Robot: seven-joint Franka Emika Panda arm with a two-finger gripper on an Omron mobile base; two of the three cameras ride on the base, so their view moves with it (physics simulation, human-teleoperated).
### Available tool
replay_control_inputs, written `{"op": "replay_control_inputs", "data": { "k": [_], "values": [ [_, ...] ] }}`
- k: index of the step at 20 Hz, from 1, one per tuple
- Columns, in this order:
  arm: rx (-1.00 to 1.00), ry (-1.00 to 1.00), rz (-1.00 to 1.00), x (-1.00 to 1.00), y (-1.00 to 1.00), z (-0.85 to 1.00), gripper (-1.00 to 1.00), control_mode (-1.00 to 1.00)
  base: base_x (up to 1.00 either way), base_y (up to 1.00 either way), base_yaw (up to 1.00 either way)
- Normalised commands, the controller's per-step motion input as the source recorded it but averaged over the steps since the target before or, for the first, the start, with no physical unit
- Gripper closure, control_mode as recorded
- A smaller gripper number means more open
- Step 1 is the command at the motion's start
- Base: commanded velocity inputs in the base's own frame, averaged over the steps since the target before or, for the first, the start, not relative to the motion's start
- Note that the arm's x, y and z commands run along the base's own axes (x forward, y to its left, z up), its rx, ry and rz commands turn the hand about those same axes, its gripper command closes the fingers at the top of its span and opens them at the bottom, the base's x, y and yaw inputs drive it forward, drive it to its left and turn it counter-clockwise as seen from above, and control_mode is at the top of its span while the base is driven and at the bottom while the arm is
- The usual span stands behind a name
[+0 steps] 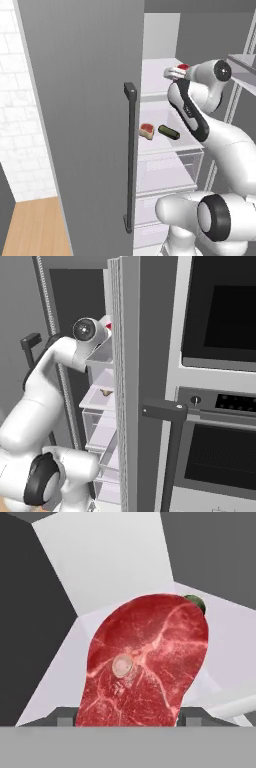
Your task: Place one cucumber and one steak in each tupperware on the nearby counter, to pack two identical lunches.
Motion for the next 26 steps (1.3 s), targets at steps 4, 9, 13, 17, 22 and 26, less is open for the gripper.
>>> {"op": "replay_control_inputs", "data": {
  "k": [4, 9, 13, 17, 22, 26],
  "values": [
    [0.00, -0.10, 0.00, -1.00, 0.00, 0.98, 1.00, -1.00, 0.00, 0.00, 0.00],
    [-0.08, 0.11, 0.01, -1.00, 0.04, 0.48, 1.00, -1.00, 0.00, 0.00, 0.00],
    [-0.39, 0.48, 0.02, -1.00, 0.41, -0.91, 1.00, -1.00, 0.00, 0.00, 0.00],
    [-0.42, 0.59, 0.05, -1.00, 0.34, -1.00, 1.00, -1.00, 0.00, 0.00, 0.00],
    [-0.44, 0.65, 0.14, -0.59, 0.28, -1.00, 1.00, -1.00, 0.00, 0.00, 0.00],
    [-0.20, 0.26, 0.10, -0.39, 0.06, -0.50, 1.00, 1.00, -0.50, -0.05, 0.06]
  ]
}}
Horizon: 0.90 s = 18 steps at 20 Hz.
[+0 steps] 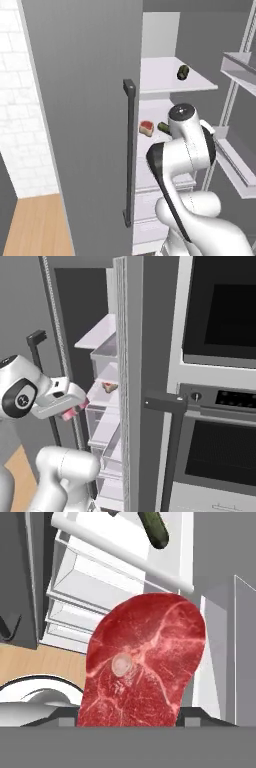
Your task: Place one cucumber and one steak in each tupperware on the nearby counter, to pack two identical lunches.
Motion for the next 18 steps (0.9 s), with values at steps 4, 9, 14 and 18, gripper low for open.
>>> {"op": "replay_control_inputs", "data": {
  "k": [4, 9, 14, 18],
  "values": [
    [0.00, 0.00, 0.00, 0.00, 0.00, 0.00, 1.00, 1.00, -1.00, -0.32, -0.05],
    [0.00, 0.00, 0.00, 0.00, 0.00, 0.00, 1.00, 1.00, -0.79, -0.64, -0.50],
    [0.00, 0.00, 0.00, 0.00, 0.00, 0.00, 1.00, 1.00, -0.01, -1.00, -0.58],
    [0.00, 0.00, 0.00, 0.00, 0.00, 0.00, 1.00, 1.00, 0.26, -1.00, -0.55]
  ]
}}
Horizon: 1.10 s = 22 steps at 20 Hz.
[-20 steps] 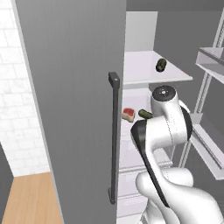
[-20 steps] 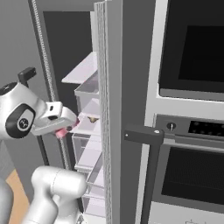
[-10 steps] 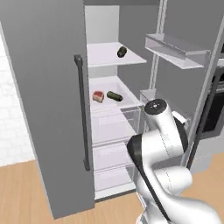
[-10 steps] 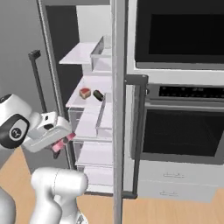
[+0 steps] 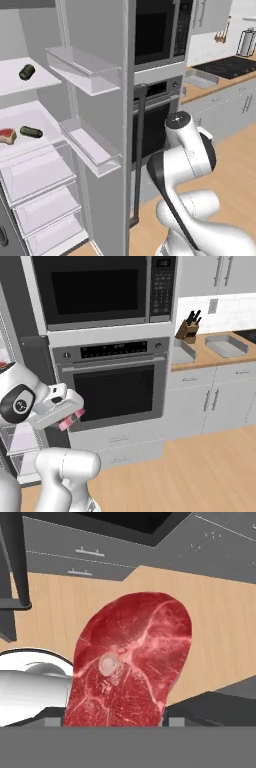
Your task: Place one cucumber and one steak in each tupperware on the nearby counter, to pack two identical lunches.
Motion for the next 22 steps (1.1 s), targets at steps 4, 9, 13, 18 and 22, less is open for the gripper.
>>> {"op": "replay_control_inputs", "data": {
  "k": [4, 9, 13, 18, 22],
  "values": [
    [0.00, 0.00, 0.00, 0.00, 0.00, 0.00, 1.00, 1.00, 0.97, -1.00, -0.26],
    [0.00, 0.00, 0.00, 0.00, 0.00, 0.00, 1.00, 1.00, 1.00, -0.97, -0.01],
    [0.00, 0.00, 0.00, 0.00, 0.00, 0.00, 1.00, 1.00, 1.00, -0.35, 0.10],
    [0.00, 0.00, 0.00, 0.00, 0.00, 0.00, 1.00, 1.00, 1.00, -0.89, 0.00],
    [0.00, 0.00, 0.00, 0.00, 0.00, 0.00, 1.00, 1.00, 0.44, -1.00, -0.27]
  ]
}}
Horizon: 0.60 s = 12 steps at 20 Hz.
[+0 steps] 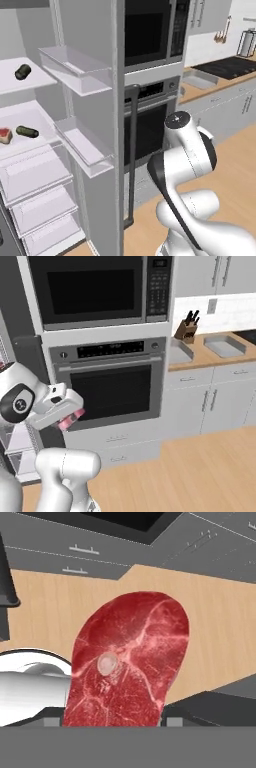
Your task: Place one cucumber and one steak in each tupperware on the nearby counter, to pack two identical lunches.
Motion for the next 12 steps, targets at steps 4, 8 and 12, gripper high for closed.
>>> {"op": "replay_control_inputs", "data": {
  "k": [4, 8, 12],
  "values": [
    [0.00, 0.00, 0.00, 0.00, 0.00, 0.00, 1.00, 1.00, -0.28, -1.00, -0.30],
    [0.00, 0.00, 0.00, 0.00, 0.00, 0.00, 1.00, 1.00, 0.27, -1.00, -0.28],
    [0.00, 0.00, 0.00, 0.00, 0.00, 0.00, 1.00, 1.00, 1.00, -0.87, -0.01]
  ]
}}
